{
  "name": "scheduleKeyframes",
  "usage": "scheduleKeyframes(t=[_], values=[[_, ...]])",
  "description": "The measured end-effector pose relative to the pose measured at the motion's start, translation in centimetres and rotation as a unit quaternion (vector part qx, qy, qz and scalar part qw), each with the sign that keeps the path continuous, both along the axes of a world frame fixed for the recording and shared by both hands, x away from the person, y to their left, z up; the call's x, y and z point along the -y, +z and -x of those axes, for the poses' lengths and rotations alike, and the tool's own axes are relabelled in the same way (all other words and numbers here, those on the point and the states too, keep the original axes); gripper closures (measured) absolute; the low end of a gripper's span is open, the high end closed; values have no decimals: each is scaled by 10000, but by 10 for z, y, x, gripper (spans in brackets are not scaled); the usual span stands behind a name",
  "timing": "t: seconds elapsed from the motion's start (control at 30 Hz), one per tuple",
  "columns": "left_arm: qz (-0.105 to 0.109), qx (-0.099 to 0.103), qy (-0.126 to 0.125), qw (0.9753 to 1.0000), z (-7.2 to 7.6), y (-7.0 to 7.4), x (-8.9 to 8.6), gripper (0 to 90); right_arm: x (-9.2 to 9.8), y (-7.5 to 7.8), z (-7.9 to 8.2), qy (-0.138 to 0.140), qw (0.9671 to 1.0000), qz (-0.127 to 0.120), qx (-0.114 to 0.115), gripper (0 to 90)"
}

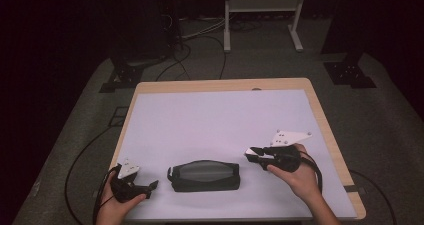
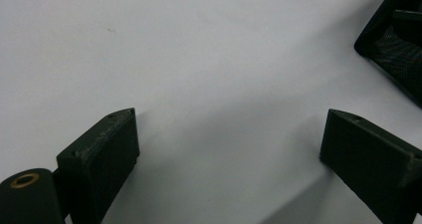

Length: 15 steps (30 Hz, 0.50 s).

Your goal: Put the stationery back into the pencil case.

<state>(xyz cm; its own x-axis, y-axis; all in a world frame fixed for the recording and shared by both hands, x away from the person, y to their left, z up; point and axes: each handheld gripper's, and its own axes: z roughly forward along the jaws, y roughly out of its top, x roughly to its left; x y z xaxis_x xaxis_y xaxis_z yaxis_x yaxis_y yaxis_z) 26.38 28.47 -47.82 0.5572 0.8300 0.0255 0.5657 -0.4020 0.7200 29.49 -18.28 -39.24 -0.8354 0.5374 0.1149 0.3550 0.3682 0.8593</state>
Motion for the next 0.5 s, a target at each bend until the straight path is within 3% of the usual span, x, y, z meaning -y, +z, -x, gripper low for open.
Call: scheduleKeyframes(t=[0.27, 0.5], values=[[-2, 2, -1, 10000, 0, 0, 0, 76, -18, 6, -1, 517, 9986, -74, 45, 706], [0, 1, -1, 10000, 0, 0, 0, 76, -35, 8, -3, 910, 9958, 3, 37, 705]])
